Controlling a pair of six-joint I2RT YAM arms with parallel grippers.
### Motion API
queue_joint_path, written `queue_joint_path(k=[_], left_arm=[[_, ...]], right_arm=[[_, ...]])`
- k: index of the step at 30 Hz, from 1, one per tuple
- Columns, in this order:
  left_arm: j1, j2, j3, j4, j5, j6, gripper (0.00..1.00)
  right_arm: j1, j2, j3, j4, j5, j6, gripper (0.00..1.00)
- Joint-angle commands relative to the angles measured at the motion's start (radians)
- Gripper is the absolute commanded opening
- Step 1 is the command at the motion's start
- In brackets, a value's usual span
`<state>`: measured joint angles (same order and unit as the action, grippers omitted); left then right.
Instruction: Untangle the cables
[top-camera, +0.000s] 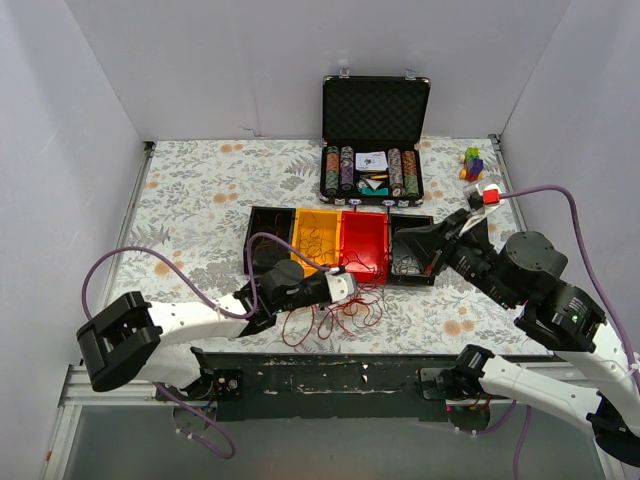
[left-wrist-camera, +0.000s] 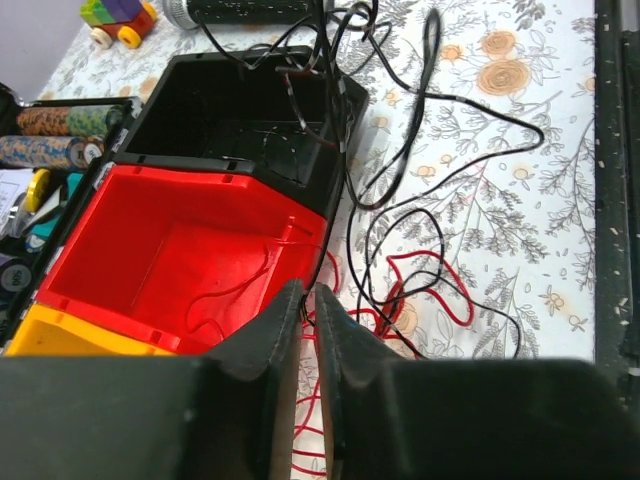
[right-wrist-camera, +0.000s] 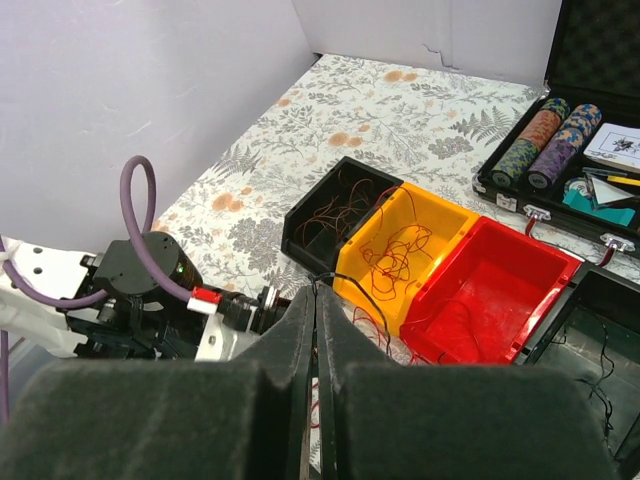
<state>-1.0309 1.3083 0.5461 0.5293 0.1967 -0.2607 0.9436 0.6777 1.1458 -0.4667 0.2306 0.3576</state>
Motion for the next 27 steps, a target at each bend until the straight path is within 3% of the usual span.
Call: queue_joint_path(k=[1,13,21,27], left_arm=[[-0.003,-0.009,0.029,-0.02,0.076,0.035,0.0],[0.009,-0.214,-0.099,-0.443,0.069,0.21,0.0],[0.011,-0.475,-0.239,-0.689,0.067,0.369,0.0],[0.011,-0.56,-0.278,-0.865,0.029,0.423,0.0]], right_arm=[[-0.002,0.002,0.017,0.08,-0.011,0.001,0.01],[-0.002,0.046,0.212,0.036,0.286,-0.173,0.01],[-0.002,0.065,0.27,0.14,0.493,-0.322,0.01],[-0.002,0.072,0.327,0.191,0.579,-0.416,0.01]])
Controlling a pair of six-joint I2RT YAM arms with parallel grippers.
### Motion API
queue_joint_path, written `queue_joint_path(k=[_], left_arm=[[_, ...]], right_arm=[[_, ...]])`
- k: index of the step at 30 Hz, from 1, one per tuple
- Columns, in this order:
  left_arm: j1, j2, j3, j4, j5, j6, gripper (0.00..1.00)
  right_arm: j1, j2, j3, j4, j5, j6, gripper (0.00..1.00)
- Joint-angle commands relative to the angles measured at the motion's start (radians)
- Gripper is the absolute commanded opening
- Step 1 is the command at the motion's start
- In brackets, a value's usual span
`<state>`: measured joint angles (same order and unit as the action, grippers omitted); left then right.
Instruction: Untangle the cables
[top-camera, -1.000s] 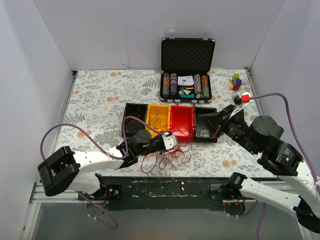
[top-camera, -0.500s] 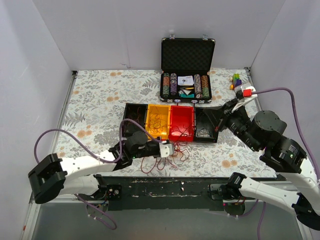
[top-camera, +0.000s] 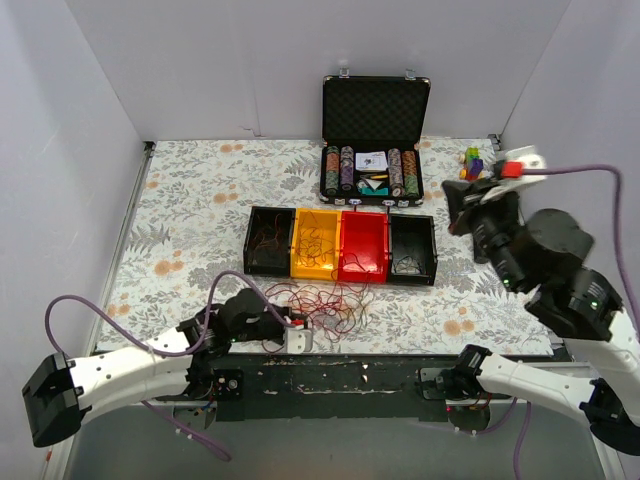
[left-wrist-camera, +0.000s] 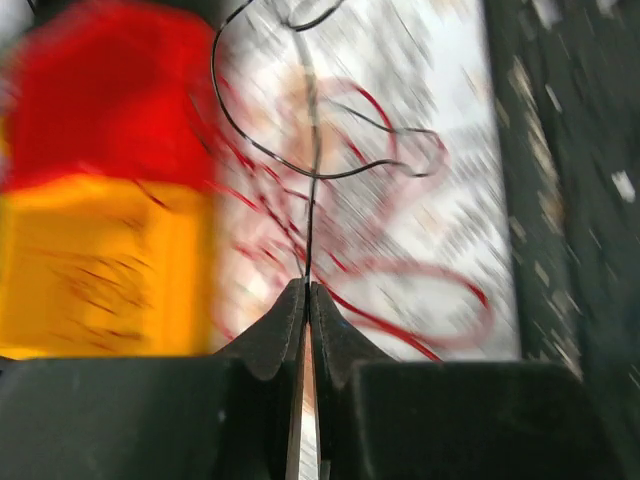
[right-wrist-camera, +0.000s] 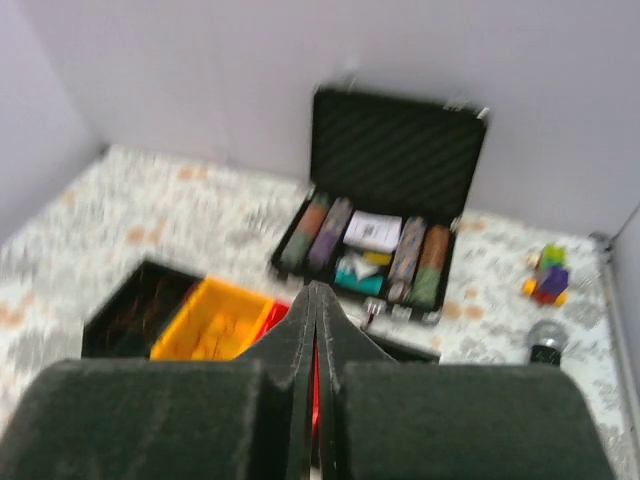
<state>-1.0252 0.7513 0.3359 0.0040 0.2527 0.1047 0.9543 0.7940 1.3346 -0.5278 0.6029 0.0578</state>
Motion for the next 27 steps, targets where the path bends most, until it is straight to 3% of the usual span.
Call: queue_joint_path(k=[1,6,11,16,21,27], left_arm=[[0.005,-0.012,-0.072,-0.348,-0.033,0.059,0.0],[0.005,-0.029,-0.089,-0.332,-0.059,0.067,0.0],[0.005,-0.007,-0.048,-0.262,-0.079,0.064,0.0],[0.005,0.046,0.078,-0.158,-0.09,0.018,0.0],[0.005,0.105,0.234,-0.122,-0.07,-0.01,0.0],[0.005,0.163,0.359,-0.151,-0.024,-0.01,0.0]], right_arm=[[-0.012,-0.045,0.144,0.253,0.221,-0.124,0.01],[-0.012,-0.07,0.146,0.269,0.233,-0.141,0.01],[-0.012,-0.039,0.086,0.109,0.118,0.034,0.01],[-0.012,-0.064,-0.211,0.038,-0.115,0.247,0.02],[-0.012,-0.121,-0.426,0.078,-0.297,0.317,0.35],[-0.012,-0.105,-0.427,0.136,-0.46,0.251,0.49]])
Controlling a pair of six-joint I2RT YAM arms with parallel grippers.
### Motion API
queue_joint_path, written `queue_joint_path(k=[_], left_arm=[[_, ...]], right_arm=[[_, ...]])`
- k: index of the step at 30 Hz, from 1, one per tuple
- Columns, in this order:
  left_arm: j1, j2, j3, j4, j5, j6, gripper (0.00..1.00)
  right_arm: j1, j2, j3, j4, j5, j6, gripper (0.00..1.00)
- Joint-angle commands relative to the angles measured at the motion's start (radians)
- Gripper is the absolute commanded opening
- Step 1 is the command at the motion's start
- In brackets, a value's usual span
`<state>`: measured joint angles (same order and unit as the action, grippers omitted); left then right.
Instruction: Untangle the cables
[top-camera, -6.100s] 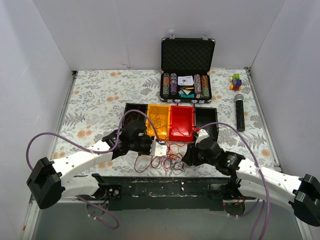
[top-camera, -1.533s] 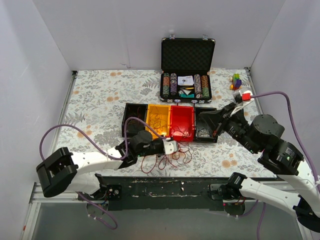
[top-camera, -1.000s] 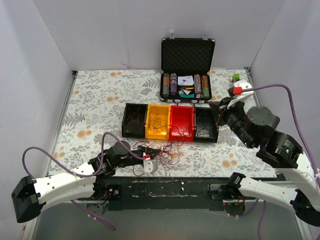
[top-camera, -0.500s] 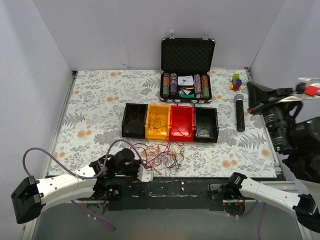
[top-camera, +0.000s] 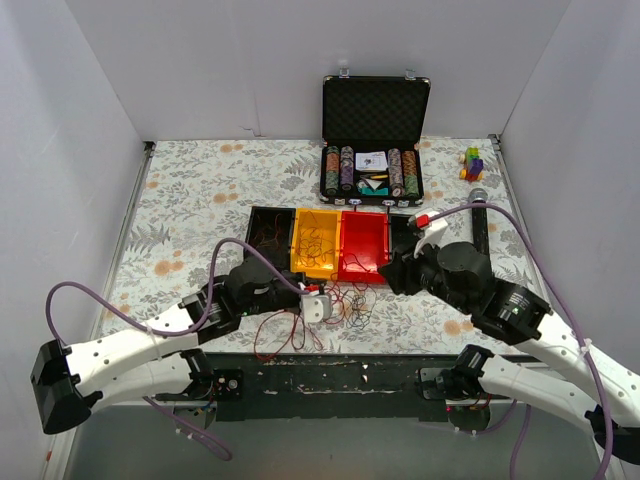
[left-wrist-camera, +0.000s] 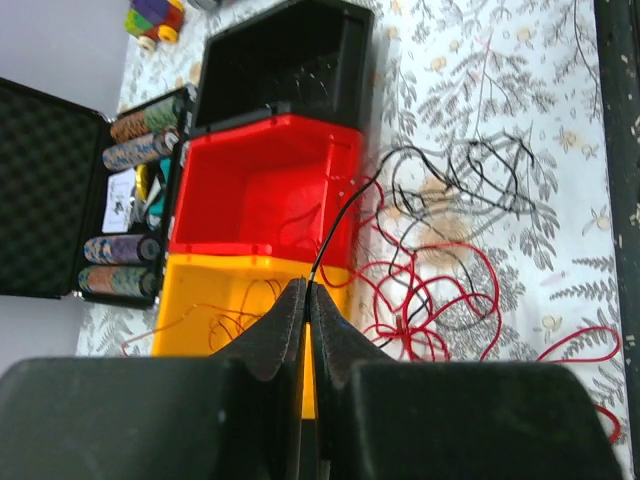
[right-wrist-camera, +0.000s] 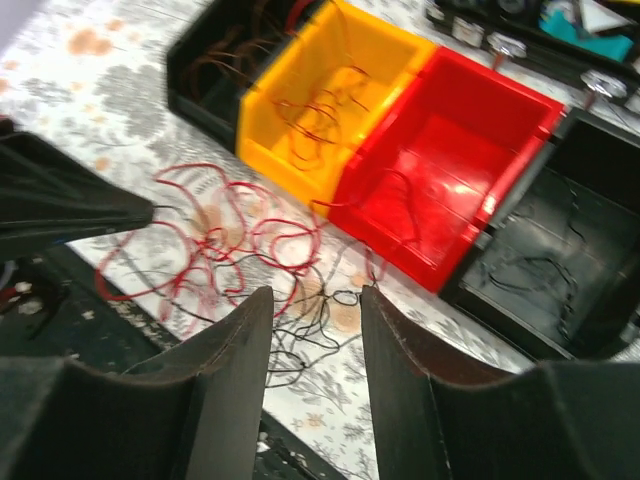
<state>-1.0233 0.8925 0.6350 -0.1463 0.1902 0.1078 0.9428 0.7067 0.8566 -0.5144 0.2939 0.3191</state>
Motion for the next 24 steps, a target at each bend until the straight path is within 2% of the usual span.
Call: queue_joint_path(k=[1,5,11,20,24], left_arm=[[0.003,0.028,0.069,0.001,0.041,-0.016,0.0],[0.003,0.045,0.086,0.004,0.055,-0.013,0.0],[0.003,0.048,0.092,-0.004,0.051,-0.002,0.0],[0.003,0.048,0.094,0.002,0.049,-0.013,0.0],[0.003,0.054,0.1,0.01,0.045,-0.017,0.0]], right_arm=[[-0.001,-0.006,0.056,0.135,-0.177,-0.012,0.5],[0.001,0.039,0.05,0.221,-0.333,-0.018,0.54],[0.022,0.112,0.038,0.277,-0.441,-0.023,0.57],[0.05,0.149,-0.034,0.312,-0.49,-0.015,0.58],[0.051,0.16,-0.068,0.327,-0.493,-0.011,0.55]])
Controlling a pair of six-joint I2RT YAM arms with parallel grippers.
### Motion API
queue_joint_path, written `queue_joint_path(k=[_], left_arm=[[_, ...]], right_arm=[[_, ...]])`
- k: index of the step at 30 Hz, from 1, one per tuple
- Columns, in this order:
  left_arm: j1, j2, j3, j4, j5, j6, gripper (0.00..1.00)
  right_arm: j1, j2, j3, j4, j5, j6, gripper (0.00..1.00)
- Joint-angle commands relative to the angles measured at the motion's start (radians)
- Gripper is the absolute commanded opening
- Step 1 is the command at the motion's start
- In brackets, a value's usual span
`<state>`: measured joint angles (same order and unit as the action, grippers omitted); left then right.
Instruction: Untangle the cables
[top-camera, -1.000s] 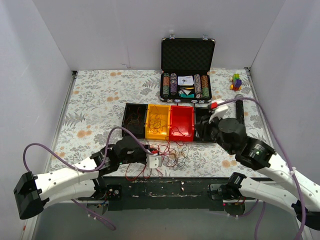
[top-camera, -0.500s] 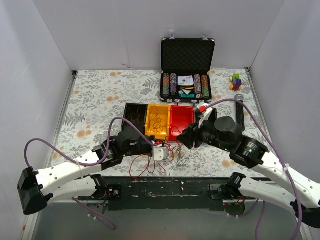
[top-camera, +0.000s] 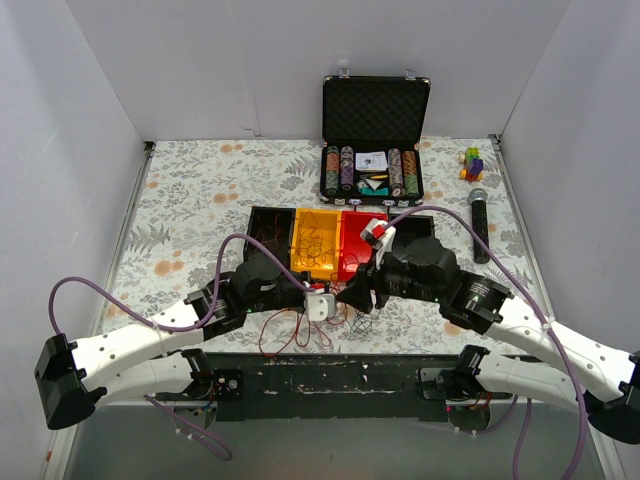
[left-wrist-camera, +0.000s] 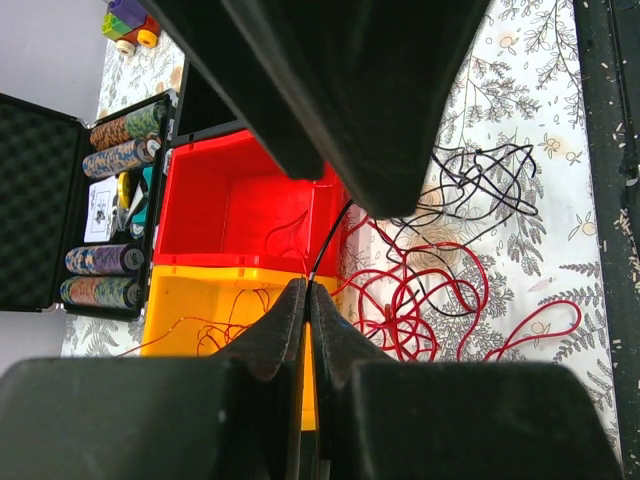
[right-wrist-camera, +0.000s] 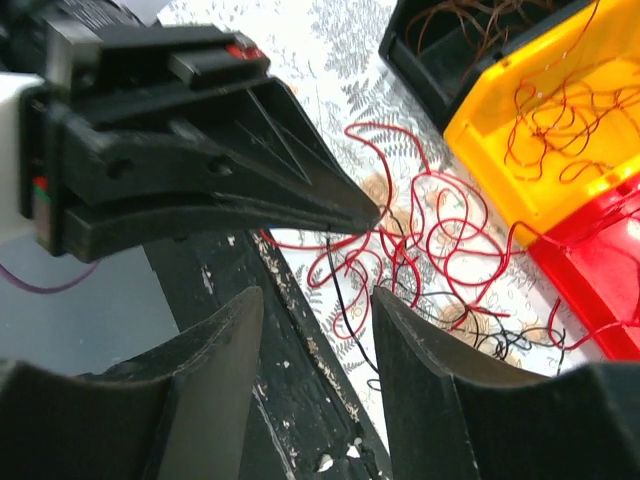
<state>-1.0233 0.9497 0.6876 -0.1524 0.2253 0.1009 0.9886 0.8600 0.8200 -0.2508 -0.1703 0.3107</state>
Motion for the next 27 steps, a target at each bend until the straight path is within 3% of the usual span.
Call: queue_joint_path(k=[1,7,12,18,20,22,23,24,26,27], left_arm=[[0.003,-0.003,0.047,0.016,0.012,-0.009,0.0],[0.003,-0.002,0.053,0.014,0.019,-0.015,0.0],[0.003,-0.005,0.05,0.014,0.025,-0.023,0.0],[0.003,-0.009,0.046,0.013,0.026,-0.021,0.0],[0.003,-0.014,0.041,0.013,0.026,-0.021,0.0],[0.003,-0.015,0.038,0.017,0.026,-0.023,0.0],[0.003,-0.015,0.036,0.019,0.025,-0.023,0.05],[0.003,-0.017,0.035,0.027,0.019,-0.026,0.2],[0.003,-0.022,0.026,0.043,-0.003,-0.05,0.71],[0.003,-0.023,0.017,0.047,-0.012,-0.065,0.76]], right_arm=[[0.005,0.013,-0.041,0.07,-0.032,-0.001,0.54],[0.007,0.034,-0.055,0.082,-0.003,-0.01,0.46],[0.007,0.039,-0.053,0.087,0.031,-0.005,0.16],[0.008,0.037,-0.033,0.061,0.048,-0.012,0.1],[0.008,0.03,-0.024,0.045,0.064,-0.019,0.01],[0.008,0.021,-0.028,0.041,0.075,-0.022,0.01],[0.008,0.017,-0.03,0.042,0.08,-0.024,0.01],[0.008,0.017,-0.027,0.041,0.083,-0.022,0.01],[0.008,0.011,-0.009,0.019,0.11,-0.025,0.01],[0.008,0.002,0.008,0.006,0.135,-0.033,0.01]])
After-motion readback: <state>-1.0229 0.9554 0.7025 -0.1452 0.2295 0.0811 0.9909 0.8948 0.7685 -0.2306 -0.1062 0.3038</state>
